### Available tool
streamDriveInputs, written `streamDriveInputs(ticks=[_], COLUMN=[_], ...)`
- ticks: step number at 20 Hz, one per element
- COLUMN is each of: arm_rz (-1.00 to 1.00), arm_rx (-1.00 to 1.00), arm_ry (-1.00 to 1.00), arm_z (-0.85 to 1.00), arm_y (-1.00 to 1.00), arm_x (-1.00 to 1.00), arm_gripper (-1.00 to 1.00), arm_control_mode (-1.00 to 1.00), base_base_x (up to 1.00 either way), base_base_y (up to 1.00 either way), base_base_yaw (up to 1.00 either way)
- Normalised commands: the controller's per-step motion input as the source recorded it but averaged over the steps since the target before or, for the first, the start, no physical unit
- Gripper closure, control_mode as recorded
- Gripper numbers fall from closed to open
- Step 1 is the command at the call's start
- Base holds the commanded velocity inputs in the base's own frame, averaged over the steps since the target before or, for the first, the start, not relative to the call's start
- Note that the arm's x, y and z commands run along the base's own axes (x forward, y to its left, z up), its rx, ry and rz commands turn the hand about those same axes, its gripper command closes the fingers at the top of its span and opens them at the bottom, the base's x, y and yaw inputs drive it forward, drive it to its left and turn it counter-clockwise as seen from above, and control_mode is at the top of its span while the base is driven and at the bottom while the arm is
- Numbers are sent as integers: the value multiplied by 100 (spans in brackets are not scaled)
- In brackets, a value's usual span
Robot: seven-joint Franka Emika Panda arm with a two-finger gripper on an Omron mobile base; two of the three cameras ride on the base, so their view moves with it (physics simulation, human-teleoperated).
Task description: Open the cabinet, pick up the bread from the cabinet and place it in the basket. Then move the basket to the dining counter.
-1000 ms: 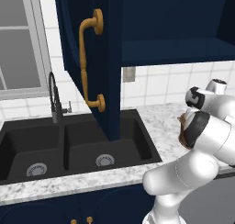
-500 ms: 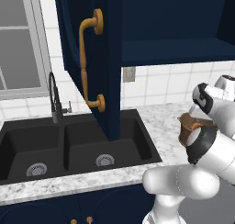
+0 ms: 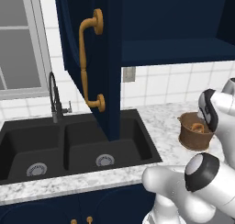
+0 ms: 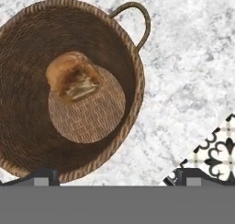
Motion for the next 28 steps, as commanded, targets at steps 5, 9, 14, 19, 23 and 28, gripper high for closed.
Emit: streamDriveInputs(ticks=[5,9,14,19,23,28], arm_rz=[-49,-30,-10,-1,0,0], arm_rx=[10,21,3,0,4,8], arm_ry=[5,2,13,9,3,1], arm_z=[-2,-1,-15,-13,-23,-32], arm_y=[0,0,9,2,0,-6], arm_x=[-13,0,20,45,14,5], arm_gripper=[-100,-100,-100,-100,-100,-100], arm_control_mode=[-100,-100,-100,-100,-100,-100], base_base_x=[0,0,0,0,0,0], base_base_y=[0,0,0,0,0,0], base_base_yaw=[0,0,0,0,0,0])
